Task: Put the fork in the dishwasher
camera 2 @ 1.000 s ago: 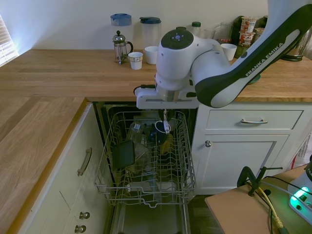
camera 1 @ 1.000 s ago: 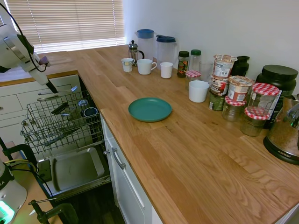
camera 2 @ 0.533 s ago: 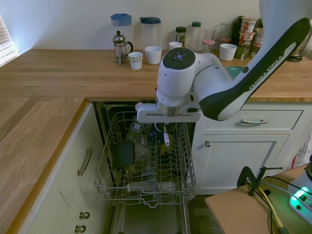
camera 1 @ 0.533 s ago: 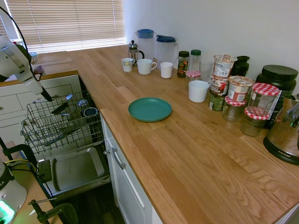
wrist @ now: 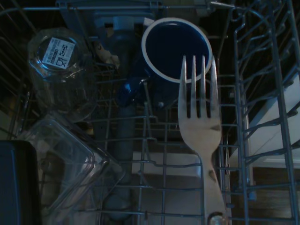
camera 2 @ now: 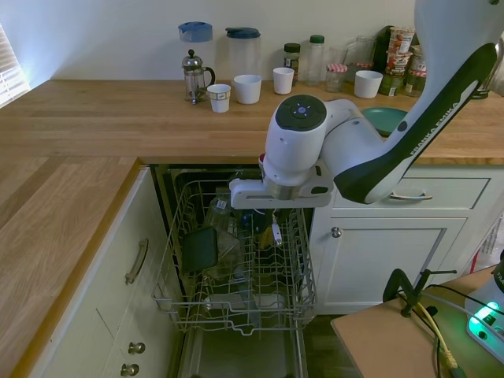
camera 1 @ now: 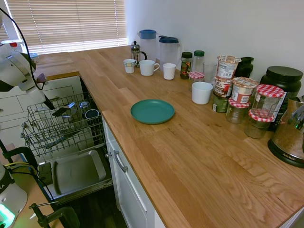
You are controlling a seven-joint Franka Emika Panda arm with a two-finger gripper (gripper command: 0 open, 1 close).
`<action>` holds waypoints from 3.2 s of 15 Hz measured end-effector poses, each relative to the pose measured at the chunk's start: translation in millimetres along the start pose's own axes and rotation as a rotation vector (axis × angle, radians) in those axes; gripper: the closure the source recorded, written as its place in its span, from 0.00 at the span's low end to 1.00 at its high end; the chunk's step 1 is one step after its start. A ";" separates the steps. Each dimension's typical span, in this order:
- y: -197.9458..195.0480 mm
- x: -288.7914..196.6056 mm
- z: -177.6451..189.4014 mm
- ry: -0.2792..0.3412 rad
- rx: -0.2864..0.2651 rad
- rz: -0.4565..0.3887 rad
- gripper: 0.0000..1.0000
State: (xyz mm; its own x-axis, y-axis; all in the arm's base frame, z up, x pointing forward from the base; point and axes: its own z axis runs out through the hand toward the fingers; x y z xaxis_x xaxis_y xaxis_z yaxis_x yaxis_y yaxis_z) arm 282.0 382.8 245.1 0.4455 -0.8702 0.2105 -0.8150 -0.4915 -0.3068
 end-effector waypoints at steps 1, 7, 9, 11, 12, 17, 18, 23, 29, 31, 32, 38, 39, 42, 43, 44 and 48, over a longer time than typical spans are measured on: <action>-0.8 -0.4 4.7 -0.008 -0.004 0.001 1.00; -11.8 -6.1 45.3 -0.018 -0.012 0.003 1.00; -11.1 -4.1 64.7 -0.015 -0.018 0.015 1.00; -6.6 -10.5 78.4 -0.020 -0.019 0.025 1.00; -3.2 -16.8 83.5 -0.020 -0.019 0.025 1.00; 8.0 -22.5 104.7 -0.004 -0.019 0.049 1.00; 8.5 -20.7 106.1 -0.007 -0.016 0.054 1.00; 18.4 -16.9 123.2 -0.028 -0.026 0.076 1.00; 26.5 -18.7 146.0 -0.036 -0.046 0.097 0.00; 23.2 -19.6 145.0 -0.040 -0.047 0.093 0.00; 22.4 -19.4 145.7 -0.039 -0.048 0.094 0.00; 17.2 -17.3 144.0 -0.040 -0.037 0.087 0.00; 15.6 -16.3 142.4 -0.037 -0.030 0.085 0.00; 14.4 -10.9 128.2 -0.015 -0.001 0.079 0.00; 15.3 -8.5 119.4 -0.007 0.009 0.075 0.00; 16.7 -5.7 107.6 0.003 0.018 0.075 0.00; 12.7 -2.5 47.0 0.040 0.038 0.054 0.00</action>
State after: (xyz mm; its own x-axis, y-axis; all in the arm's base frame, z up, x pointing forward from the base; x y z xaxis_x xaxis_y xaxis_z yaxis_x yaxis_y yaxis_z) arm 288.0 377.1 197.1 0.3856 -0.8937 0.2294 -0.8223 -0.4457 -0.3538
